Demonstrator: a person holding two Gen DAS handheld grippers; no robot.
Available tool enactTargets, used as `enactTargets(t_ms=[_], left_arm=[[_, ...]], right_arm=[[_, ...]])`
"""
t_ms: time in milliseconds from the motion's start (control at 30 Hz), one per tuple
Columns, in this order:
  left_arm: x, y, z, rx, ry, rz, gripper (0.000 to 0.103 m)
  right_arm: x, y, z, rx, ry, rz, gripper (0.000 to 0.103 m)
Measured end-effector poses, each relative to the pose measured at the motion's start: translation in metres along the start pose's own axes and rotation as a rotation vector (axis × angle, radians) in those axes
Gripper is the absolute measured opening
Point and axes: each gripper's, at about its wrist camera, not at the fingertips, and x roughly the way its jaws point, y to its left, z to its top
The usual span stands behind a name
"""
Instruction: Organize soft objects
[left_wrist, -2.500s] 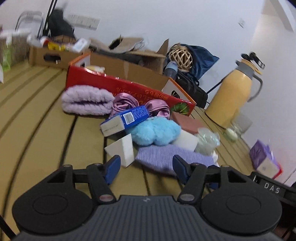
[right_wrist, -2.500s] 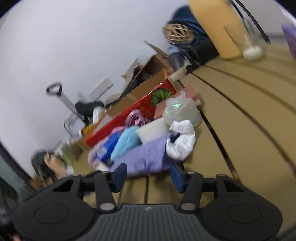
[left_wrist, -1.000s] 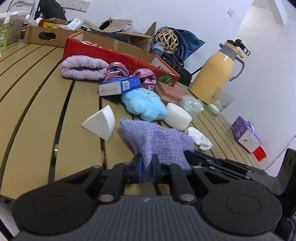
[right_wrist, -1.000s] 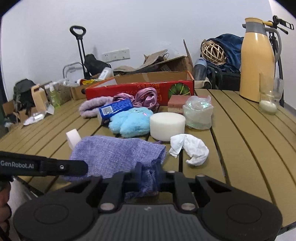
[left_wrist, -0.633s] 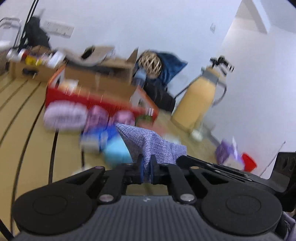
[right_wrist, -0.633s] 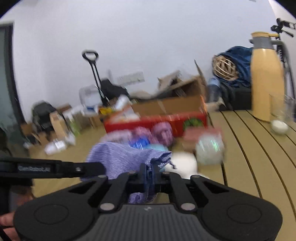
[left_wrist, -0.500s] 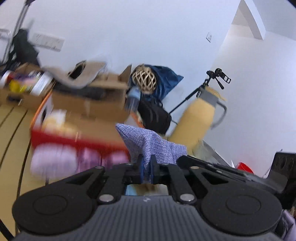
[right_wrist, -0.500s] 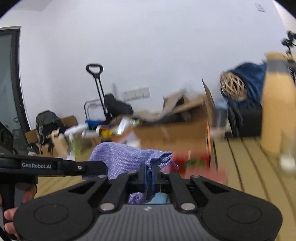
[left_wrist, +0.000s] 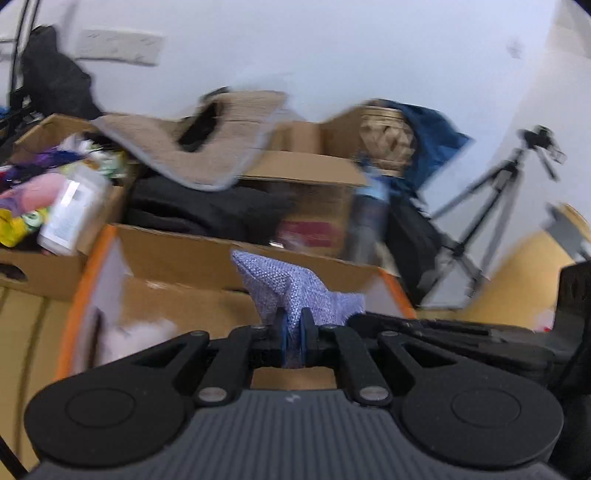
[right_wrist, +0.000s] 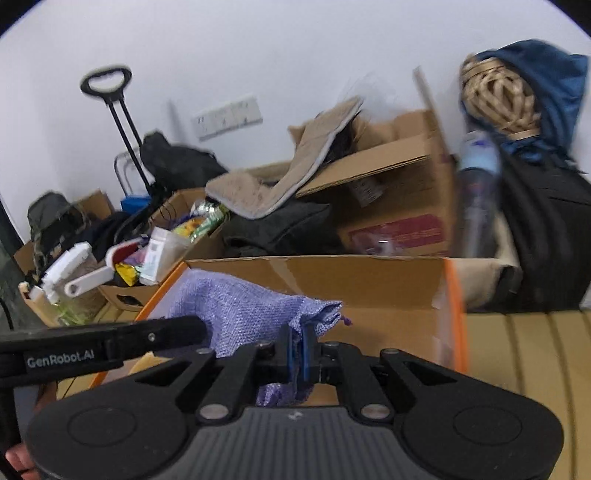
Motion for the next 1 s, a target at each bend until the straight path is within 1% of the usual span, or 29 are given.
enactTargets(t_ms=[67, 100, 133, 167, 200, 233, 267, 300, 400, 500, 533, 567, 633, 667, 700, 800, 833, 867, 900, 933, 1000], left_arm=[[0.015, 0.023, 0.015, -0.027, 0.014, 0.041, 0.007], [0.022, 0.033, 0.020, -0.023, 0.012, 0.066, 0.009], [0.028, 0.041, 0.023, -0.010, 0.015, 0.100, 0.009], [0.032, 0.048, 0.024, -0.012, 0.011, 0.140, 0.010], [0.034, 0.055, 0.025, -0.001, 0.011, 0.171, 0.017], [0.036, 0.060, 0.025, 0.015, 0.016, 0.184, 0.034], [0.035, 0.065, 0.024, 0.009, 0.013, 0.188, 0.043], [0.032, 0.070, 0.022, 0.003, 0.010, 0.191, 0.049], [0.019, 0.077, 0.018, 0.016, 0.008, 0.179, 0.049], [-0.004, 0.072, 0.018, 0.026, -0.003, 0.179, 0.050], [-0.012, 0.067, 0.018, 0.036, -0.010, 0.177, 0.052], [-0.022, 0.063, 0.019, 0.041, -0.016, 0.175, 0.053], [-0.047, 0.054, 0.019, 0.059, -0.027, 0.171, 0.054], [-0.060, 0.049, 0.019, 0.067, -0.039, 0.170, 0.055], [-0.078, 0.042, 0.018, 0.080, -0.056, 0.169, 0.058], [-0.126, 0.023, 0.014, 0.113, -0.100, 0.175, 0.067], [-0.140, 0.016, 0.012, 0.125, -0.111, 0.180, 0.070], [-0.154, 0.009, 0.007, 0.134, -0.122, 0.187, 0.072], [-0.167, 0.003, -0.001, 0.135, -0.135, 0.204, 0.072], [-0.181, -0.002, -0.011, 0.134, -0.151, 0.213, 0.072], [-0.211, -0.013, -0.041, 0.156, -0.191, 0.206, 0.073]], right_arm=[[0.029, 0.009, 0.013, 0.001, 0.030, -0.004, 0.005], [0.044, 0.014, 0.018, -0.005, 0.043, -0.008, 0.005], [0.059, 0.020, 0.022, -0.004, 0.055, -0.013, 0.006], [0.072, 0.025, 0.022, 0.009, 0.070, -0.003, 0.009], [0.084, 0.026, 0.023, 0.035, 0.093, 0.015, 0.013], [0.096, 0.027, 0.023, 0.071, 0.114, 0.033, 0.015], [0.102, 0.030, 0.021, 0.084, 0.130, 0.048, 0.015], [0.107, 0.034, 0.018, 0.076, 0.142, 0.059, 0.015], [0.099, 0.041, 0.015, 0.054, 0.113, 0.065, 0.016], [0.068, 0.037, 0.022, 0.087, 0.082, 0.066, 0.021], [0.051, 0.038, 0.025, 0.074, 0.068, 0.050, 0.021], [0.038, 0.039, 0.028, 0.056, 0.059, 0.037, 0.024], [0.000, 0.042, 0.031, -0.001, 0.033, 0.005, 0.027], [-0.019, 0.043, 0.032, -0.026, 0.018, -0.014, 0.031], [-0.039, 0.043, 0.033, -0.045, 0.003, -0.033, 0.036], [-0.103, 0.042, 0.028, -0.070, -0.048, -0.089, 0.046], [-0.121, 0.040, 0.024, -0.073, -0.063, -0.097, 0.047], [-0.137, 0.039, 0.018, -0.076, -0.080, -0.104, 0.050], [-0.158, 0.040, 0.004, -0.089, -0.103, -0.116, 0.053], [-0.175, 0.043, -0.011, -0.110, -0.122, -0.121, 0.054], [-0.206, 0.051, -0.046, -0.160, -0.157, -0.115, 0.058]])
